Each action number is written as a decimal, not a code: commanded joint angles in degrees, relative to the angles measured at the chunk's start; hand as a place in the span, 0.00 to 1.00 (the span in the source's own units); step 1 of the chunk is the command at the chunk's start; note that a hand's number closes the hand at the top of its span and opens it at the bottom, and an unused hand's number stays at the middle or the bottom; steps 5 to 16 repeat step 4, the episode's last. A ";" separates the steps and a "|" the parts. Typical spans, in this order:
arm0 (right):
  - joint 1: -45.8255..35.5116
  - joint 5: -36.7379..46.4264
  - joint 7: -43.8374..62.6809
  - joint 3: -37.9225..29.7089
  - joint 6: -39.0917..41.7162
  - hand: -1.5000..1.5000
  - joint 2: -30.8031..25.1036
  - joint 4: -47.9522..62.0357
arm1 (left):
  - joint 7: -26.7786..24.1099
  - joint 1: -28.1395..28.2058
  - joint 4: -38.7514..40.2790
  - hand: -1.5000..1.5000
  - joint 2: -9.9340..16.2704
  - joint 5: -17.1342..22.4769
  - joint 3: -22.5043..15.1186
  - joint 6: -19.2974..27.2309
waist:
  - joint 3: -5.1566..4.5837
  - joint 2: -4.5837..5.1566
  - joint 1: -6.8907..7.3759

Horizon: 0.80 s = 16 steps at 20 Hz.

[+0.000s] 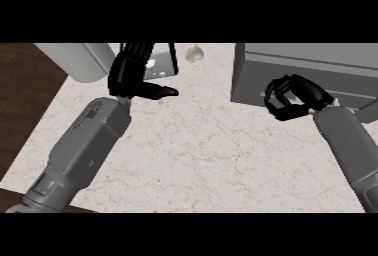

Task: Pick up the cup, place it into the drawer and close the drawer

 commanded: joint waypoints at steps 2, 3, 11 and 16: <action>-9.79 0.36 4.40 -4.92 -6.35 1.00 -7.00 1.43 | 0.67 0.91 -0.44 0.00 0.35 0.47 0.01 -1.17 | -0.83 1.00 1.87; -9.51 -0.22 4.73 -5.21 -6.05 1.00 -6.60 1.28 | 0.59 0.91 -1.25 0.00 0.54 0.37 -0.13 -1.28 | -0.79 0.64 2.95; -9.74 -0.39 4.97 -5.26 -5.52 1.00 -6.93 0.96 | 0.46 1.37 -1.22 0.00 0.50 0.36 -0.29 -1.81 | -0.85 0.70 2.60; -9.74 -0.39 4.97 -5.26 -5.52 1.00 -6.93 0.96 | 0.46 1.37 -1.22 0.00 0.50 0.36 -0.29 -1.81 | -0.85 0.70 2.60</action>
